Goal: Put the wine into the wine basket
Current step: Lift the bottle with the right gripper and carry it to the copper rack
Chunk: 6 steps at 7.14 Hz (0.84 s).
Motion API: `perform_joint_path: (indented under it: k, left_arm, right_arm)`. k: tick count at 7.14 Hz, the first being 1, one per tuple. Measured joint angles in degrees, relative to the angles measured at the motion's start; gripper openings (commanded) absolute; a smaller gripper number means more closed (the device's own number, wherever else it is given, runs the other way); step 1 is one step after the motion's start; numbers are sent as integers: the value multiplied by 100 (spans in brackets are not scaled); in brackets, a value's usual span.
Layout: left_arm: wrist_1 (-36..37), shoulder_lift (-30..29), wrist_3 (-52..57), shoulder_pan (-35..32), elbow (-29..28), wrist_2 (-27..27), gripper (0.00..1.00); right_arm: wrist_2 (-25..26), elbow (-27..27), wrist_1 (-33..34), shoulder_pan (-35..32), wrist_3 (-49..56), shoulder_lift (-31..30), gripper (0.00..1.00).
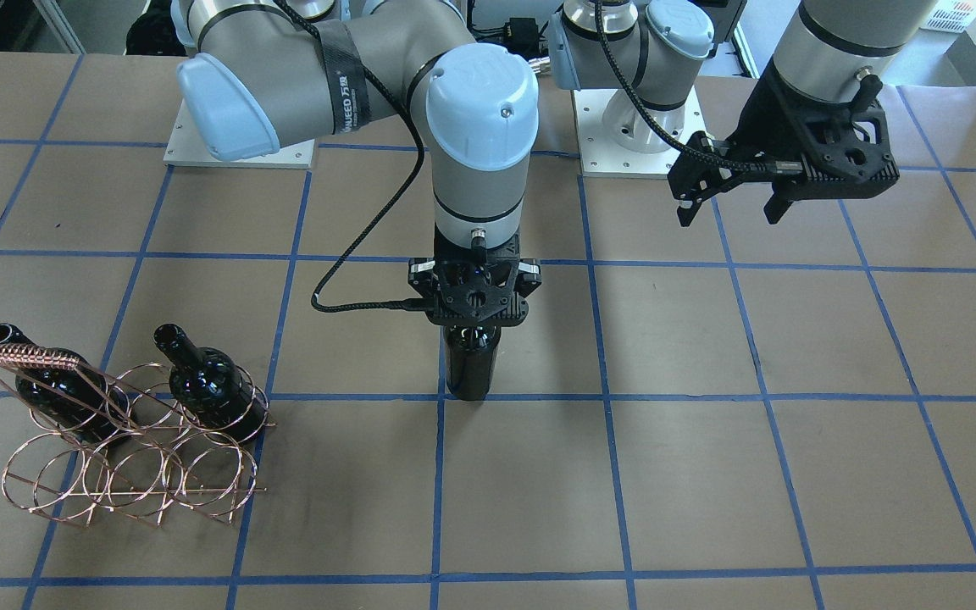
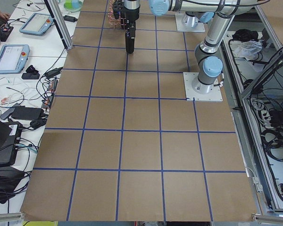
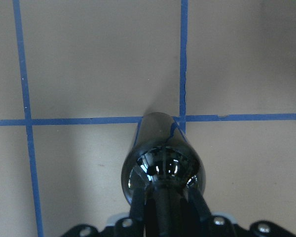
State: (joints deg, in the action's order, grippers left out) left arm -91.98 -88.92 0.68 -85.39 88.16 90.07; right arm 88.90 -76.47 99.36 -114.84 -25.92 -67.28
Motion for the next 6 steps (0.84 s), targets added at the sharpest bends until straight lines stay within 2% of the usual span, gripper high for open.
perform_joint_path:
  k: [1, 3, 5, 6]
  left_arm:
    - [-18, -14, 3, -30, -21, 36, 100]
    - [-39, -41, 9, -66, -59, 53, 100]
    - [-41, -83, 19, -135, -86, 61, 100]
    - [-42, -91, 43, -165, -92, 79, 100]
  right_arm:
    - [4, 0, -182, 166, 85, -143, 3]
    - [3, -8, -1028, 827, 793, -622, 2]
    - [92, -53, -1966, 1988, 2348, -1090, 0]
    - [309, -70, -2294, 2551, 3320, -1254, 1]
